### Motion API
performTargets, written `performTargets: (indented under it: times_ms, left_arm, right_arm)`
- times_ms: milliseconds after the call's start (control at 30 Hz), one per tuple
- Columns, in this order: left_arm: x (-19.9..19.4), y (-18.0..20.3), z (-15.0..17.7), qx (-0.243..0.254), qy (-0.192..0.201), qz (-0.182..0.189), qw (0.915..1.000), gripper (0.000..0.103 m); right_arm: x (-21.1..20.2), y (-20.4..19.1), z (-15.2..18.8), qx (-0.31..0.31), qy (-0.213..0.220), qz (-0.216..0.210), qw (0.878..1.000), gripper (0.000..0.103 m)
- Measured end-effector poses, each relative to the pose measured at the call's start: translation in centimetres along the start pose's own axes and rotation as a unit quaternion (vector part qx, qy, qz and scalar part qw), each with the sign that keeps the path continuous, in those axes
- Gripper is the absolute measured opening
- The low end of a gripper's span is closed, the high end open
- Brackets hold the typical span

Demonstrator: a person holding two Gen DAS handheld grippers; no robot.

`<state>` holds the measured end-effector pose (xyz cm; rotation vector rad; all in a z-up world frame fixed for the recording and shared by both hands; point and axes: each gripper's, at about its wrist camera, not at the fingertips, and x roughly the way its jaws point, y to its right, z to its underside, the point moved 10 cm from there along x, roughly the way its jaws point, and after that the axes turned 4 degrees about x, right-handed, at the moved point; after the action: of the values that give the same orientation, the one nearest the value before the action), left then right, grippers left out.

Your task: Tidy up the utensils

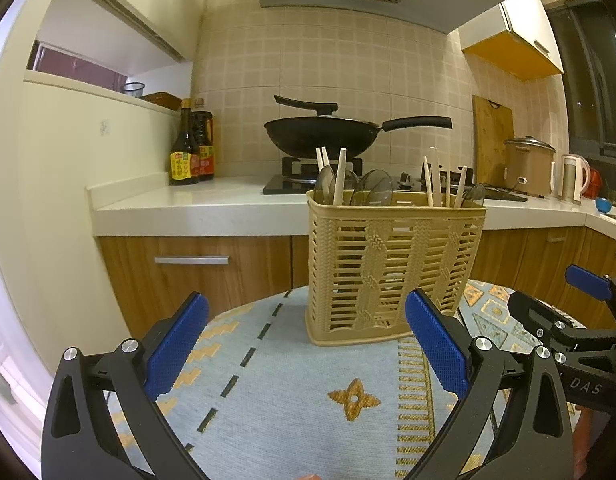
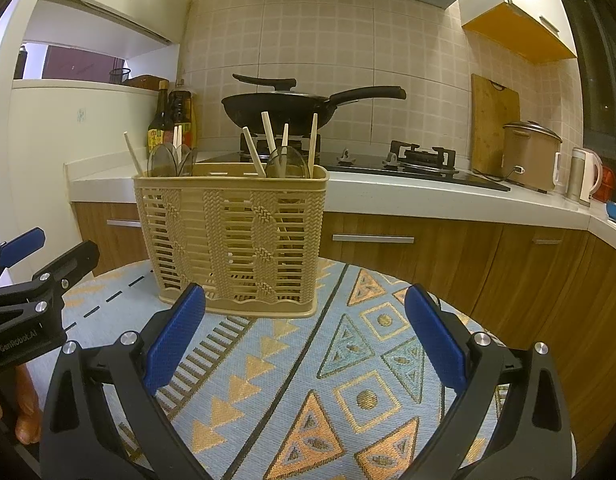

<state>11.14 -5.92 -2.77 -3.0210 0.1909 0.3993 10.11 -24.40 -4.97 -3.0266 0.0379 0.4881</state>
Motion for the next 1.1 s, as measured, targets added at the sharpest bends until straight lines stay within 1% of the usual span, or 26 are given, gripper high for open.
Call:
performTargets:
  times_ms: [200,300,567,667,833,1100]
  left_arm:
    - [0.5,-0.6,0.2,-0.016,-0.01,0.002,0.9998,0.095]
    - [0.5,-0.9,0.2,-0.022,-0.008,0.001,0.9997,0.095]
    - [-0.2,-0.2,-0.2,-0.001,0.014,-0.001,0.9999,0.095]
    - [-0.2,0.0,-0.2,0.005,0.013,-0.002,0.9999,0.095]
    - [-0.2,0.0,-0.3,0.002,0.014,0.0,0.9999,0.095]
    - [-0.4,0.0,-0.4,0.003,0.018,0.0,0.9998,0.095]
  right_arm:
    - [0.1,0.0,0.0,-0.002,0.0,0.004,1.0,0.095]
    - [0.1,0.0,0.1,-0.002,-0.001,0.003,1.0,0.095]
    - [0.1,0.2,0.0,0.002,-0.003,0.001,1.0,0.095]
    - [0.2,-0.1,0.1,0.0,-0.004,0.001,1.0,0.095]
    - [0.5,-0.4,0.3,-0.01,-0.011,0.006,1.0,0.095]
    - [0.5,0.0,0.3,-0.003,-0.011,0.007,1.0,0.095]
